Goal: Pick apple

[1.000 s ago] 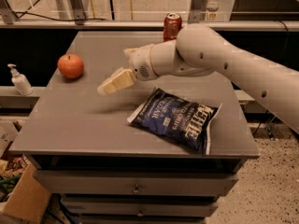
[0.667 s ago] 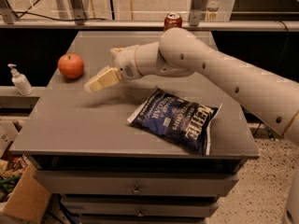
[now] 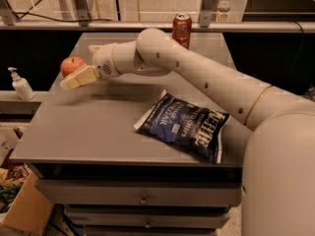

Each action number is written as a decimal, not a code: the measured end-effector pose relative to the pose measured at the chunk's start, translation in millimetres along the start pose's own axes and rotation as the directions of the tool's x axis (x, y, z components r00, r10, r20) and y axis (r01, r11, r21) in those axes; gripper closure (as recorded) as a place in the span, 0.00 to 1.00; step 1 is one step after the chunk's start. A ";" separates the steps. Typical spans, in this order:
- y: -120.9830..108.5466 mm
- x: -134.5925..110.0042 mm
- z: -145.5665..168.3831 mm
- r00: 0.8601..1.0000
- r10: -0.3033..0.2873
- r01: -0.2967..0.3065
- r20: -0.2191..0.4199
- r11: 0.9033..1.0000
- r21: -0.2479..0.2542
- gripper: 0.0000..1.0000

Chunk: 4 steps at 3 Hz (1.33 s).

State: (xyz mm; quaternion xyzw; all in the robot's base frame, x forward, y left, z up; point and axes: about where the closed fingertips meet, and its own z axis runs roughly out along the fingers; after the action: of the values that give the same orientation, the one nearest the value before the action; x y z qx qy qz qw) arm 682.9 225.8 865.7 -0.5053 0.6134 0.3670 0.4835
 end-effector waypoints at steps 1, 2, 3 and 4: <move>2.4 -8.5 35.1 1.000 -0.011 0.011 0.003 0.999 -0.037 0.00; 7.9 -12.6 59.4 0.999 -0.031 0.029 -0.025 0.997 -0.069 0.18; 11.1 -5.5 67.4 0.997 -0.036 0.030 -0.063 0.996 -0.083 0.42; 12.6 -1.6 66.8 0.996 -0.036 0.029 -0.079 0.996 -0.087 0.65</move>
Offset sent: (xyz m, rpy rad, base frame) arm 0.0097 0.0864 -0.0065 -0.0737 -0.0115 0.1056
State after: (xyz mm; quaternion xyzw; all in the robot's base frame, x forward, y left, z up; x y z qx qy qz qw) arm 685.5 291.7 849.2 -0.5499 0.6077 0.3646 0.4420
